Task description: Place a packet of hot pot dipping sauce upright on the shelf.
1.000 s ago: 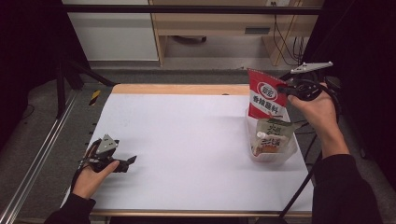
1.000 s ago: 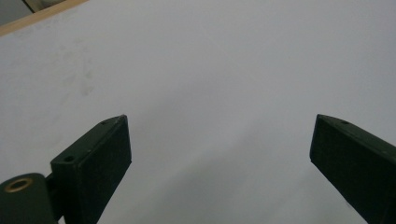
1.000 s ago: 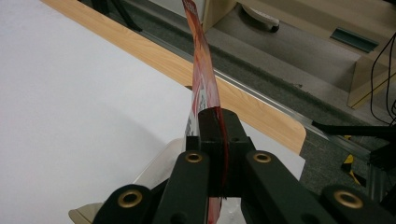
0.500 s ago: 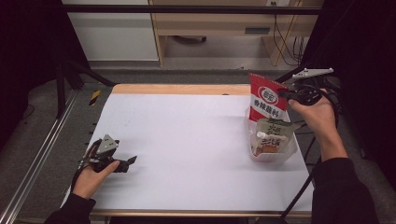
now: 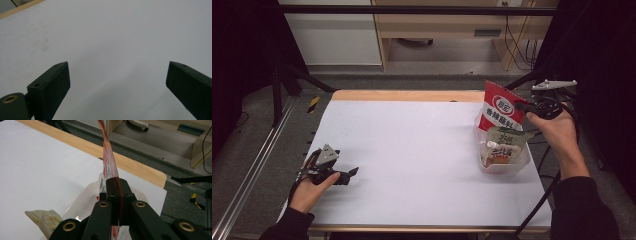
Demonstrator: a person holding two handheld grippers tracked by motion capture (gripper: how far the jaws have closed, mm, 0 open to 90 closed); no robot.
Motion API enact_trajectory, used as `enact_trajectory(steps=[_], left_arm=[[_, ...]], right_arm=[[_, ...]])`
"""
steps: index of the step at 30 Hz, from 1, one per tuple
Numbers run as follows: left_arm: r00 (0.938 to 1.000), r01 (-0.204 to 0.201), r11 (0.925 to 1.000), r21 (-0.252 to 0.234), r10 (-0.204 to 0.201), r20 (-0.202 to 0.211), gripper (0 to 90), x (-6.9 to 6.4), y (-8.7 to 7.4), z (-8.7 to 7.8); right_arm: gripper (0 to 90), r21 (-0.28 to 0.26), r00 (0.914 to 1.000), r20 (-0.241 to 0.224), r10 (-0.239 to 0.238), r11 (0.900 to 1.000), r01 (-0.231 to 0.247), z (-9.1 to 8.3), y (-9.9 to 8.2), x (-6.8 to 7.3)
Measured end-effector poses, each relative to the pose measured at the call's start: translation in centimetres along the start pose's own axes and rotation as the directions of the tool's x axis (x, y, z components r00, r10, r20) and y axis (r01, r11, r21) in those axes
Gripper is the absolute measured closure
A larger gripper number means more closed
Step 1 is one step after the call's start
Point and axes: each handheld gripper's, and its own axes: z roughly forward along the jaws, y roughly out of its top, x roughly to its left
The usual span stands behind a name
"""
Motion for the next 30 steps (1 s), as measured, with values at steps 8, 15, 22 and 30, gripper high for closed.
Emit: enact_trajectory(steps=[8,15,22,30], left_arm=[[1.0000,-0.001,1.0000,0.001,0.001,0.001,5.1,0.0,0.0,0.0],[1.0000,-0.004,1.0000,0.004,0.004,0.002,5.1,0.0,0.0,0.0],[1.0000,-0.006,1.0000,0.008,0.006,0.002,5.1,0.0,0.0,0.1],[0.9999,-0.008,0.9999,0.010,0.008,0.006,5.1,-0.1,0.0,0.1]], right_arm=[[89.8,0.022,0.9999,0.009,0.011,0.9997,-0.011,-0.4,-0.6,-0.4],[89.3,0.041,0.9992,0.031,0.025,0.9988,-0.026,-0.7,-1.5,-0.9],[75.9,0.024,0.9990,0.030,0.033,0.9991,-0.034,-1.2,-1.7,-0.9],[42.9,-0.041,0.9950,0.099,-0.013,0.9990,0.017,-1.6,-1.1,0.0]])
